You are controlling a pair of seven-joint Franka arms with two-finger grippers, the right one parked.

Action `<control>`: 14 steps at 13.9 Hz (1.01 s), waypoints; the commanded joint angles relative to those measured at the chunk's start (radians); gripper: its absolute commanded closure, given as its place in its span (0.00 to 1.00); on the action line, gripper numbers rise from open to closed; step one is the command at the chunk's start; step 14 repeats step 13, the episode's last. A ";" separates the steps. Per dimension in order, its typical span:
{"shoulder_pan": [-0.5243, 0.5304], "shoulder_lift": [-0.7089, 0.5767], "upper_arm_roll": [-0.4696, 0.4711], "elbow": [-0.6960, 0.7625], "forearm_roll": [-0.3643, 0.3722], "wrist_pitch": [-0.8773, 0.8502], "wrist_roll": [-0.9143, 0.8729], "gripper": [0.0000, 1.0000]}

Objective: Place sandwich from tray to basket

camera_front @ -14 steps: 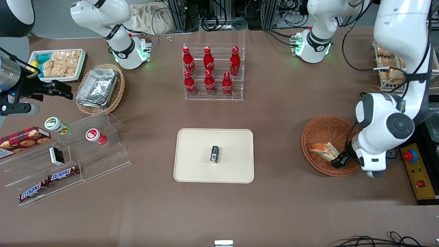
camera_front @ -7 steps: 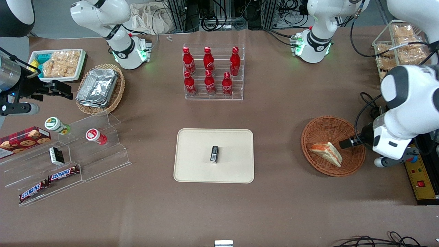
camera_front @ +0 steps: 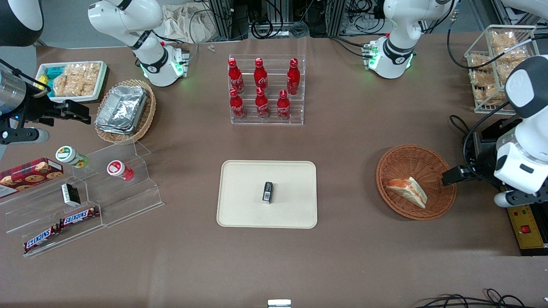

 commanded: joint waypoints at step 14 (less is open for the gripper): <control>0.023 -0.008 0.005 0.124 0.099 -0.309 0.136 0.01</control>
